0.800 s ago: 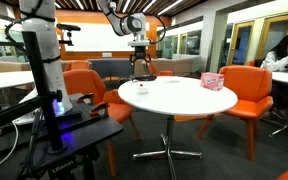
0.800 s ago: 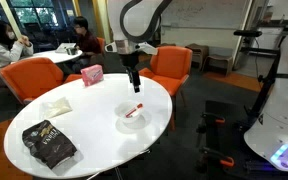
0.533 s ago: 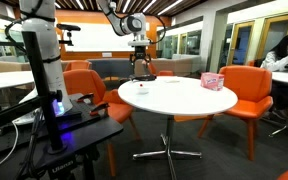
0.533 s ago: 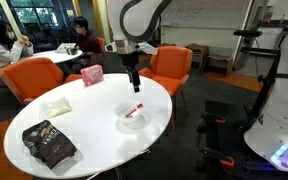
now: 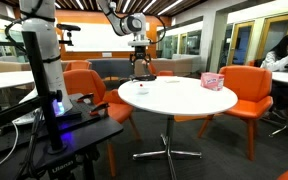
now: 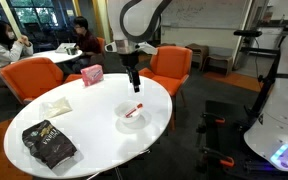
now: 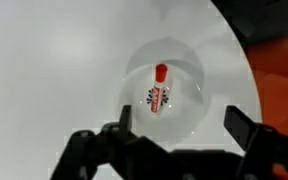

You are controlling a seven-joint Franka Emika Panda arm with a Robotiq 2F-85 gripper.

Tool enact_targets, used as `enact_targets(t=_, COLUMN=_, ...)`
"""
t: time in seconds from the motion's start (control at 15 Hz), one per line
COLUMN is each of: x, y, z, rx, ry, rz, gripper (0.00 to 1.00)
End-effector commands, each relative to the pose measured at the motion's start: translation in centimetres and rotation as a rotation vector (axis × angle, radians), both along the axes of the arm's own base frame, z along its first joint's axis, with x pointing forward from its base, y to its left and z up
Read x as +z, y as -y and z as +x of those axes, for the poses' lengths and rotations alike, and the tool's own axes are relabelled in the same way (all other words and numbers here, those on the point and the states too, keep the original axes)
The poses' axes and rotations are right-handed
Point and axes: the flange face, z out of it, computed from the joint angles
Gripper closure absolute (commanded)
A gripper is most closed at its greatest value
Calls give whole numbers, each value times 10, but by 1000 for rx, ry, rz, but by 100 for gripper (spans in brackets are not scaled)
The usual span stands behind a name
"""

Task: Move the red marker to the right

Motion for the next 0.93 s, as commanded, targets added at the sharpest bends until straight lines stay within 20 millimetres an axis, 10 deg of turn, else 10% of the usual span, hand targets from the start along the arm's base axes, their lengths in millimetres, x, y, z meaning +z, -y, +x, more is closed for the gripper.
enact_targets(t=0.0, x=1, y=0, z=0, rx=0, ry=-1, rz=0, gripper=0)
enact_targets(t=0.87, x=-83, y=5, z=51, rx=3, ry=43, rz=27, gripper=0)
